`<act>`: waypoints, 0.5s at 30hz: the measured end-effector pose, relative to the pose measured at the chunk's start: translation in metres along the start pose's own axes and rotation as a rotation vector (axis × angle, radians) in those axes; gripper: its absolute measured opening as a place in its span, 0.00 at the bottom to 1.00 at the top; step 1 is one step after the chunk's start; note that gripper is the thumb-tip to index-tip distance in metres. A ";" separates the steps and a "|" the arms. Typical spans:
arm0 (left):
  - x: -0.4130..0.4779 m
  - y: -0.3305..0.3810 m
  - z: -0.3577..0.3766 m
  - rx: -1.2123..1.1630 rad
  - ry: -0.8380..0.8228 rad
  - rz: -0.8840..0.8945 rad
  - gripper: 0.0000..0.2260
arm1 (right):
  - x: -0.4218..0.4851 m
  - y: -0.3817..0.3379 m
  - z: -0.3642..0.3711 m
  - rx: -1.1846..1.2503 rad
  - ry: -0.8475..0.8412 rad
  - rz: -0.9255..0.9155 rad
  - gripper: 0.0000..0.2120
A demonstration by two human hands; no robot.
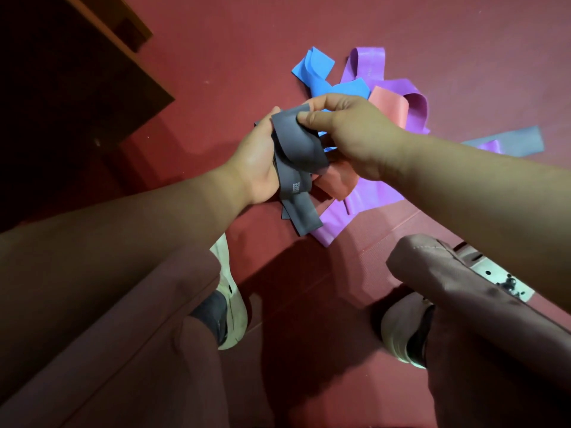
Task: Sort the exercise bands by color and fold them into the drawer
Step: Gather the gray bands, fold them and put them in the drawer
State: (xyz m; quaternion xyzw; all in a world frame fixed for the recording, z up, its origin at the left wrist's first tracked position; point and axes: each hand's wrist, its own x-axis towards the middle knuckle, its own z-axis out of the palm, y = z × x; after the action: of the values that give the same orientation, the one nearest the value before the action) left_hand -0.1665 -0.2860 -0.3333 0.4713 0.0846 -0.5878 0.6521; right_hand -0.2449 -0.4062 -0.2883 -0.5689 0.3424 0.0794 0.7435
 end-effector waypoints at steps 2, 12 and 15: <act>0.001 0.000 0.002 0.003 0.023 0.014 0.25 | 0.001 0.002 0.001 0.020 0.051 -0.015 0.02; 0.010 0.001 -0.009 0.053 0.325 0.106 0.20 | 0.012 0.009 -0.001 -0.122 0.386 -0.097 0.06; 0.011 -0.003 -0.007 0.050 0.298 0.085 0.16 | 0.001 0.006 0.005 0.099 0.245 -0.071 0.06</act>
State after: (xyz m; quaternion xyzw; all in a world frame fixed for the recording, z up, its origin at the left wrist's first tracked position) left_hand -0.1623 -0.2879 -0.3456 0.5725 0.1459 -0.4850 0.6448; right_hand -0.2450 -0.4002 -0.2932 -0.5489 0.4138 -0.0342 0.7254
